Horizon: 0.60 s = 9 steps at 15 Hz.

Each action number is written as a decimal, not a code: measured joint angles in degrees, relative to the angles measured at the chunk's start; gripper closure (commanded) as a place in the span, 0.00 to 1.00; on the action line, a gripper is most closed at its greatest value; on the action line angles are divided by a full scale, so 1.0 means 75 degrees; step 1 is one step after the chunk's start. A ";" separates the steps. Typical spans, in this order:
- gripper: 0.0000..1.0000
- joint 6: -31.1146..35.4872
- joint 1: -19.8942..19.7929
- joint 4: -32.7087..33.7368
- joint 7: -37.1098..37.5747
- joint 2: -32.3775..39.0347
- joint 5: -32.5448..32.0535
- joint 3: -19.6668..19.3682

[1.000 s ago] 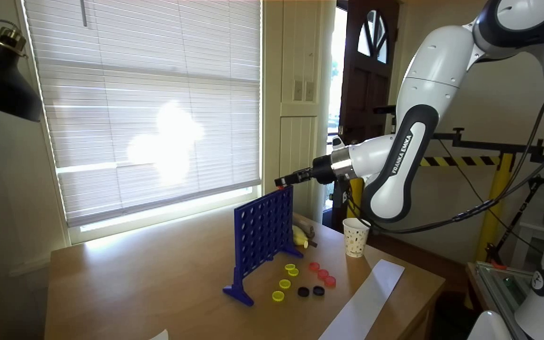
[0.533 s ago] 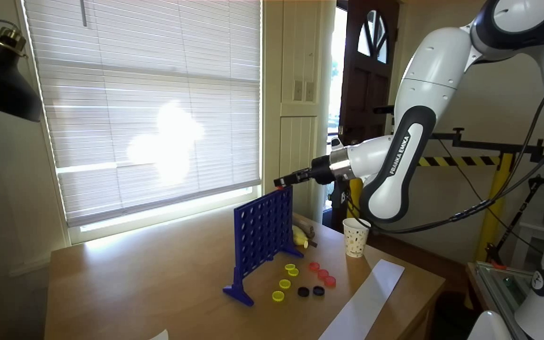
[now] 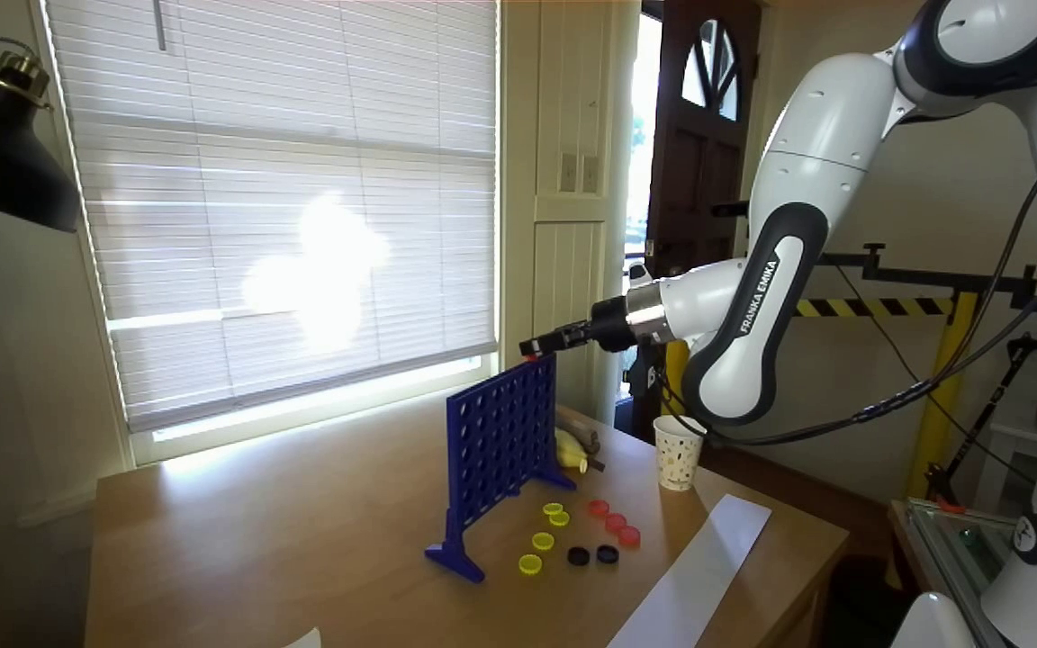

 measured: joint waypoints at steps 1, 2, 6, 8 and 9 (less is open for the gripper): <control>0.90 0.0000 0.0002 0.0000 0.0000 0.0000 0.0000 0.0001; 0.90 0.0000 0.0004 0.0000 0.0000 0.0000 0.0000 0.0001; 0.90 0.0038 0.0013 -0.0012 -0.0059 0.0008 0.0017 0.0001; 0.90 0.0133 0.0023 -0.0018 -0.0092 0.0039 0.0029 0.0001; 0.90 0.0195 0.0029 -0.0019 -0.0106 0.0064 0.0035 0.0001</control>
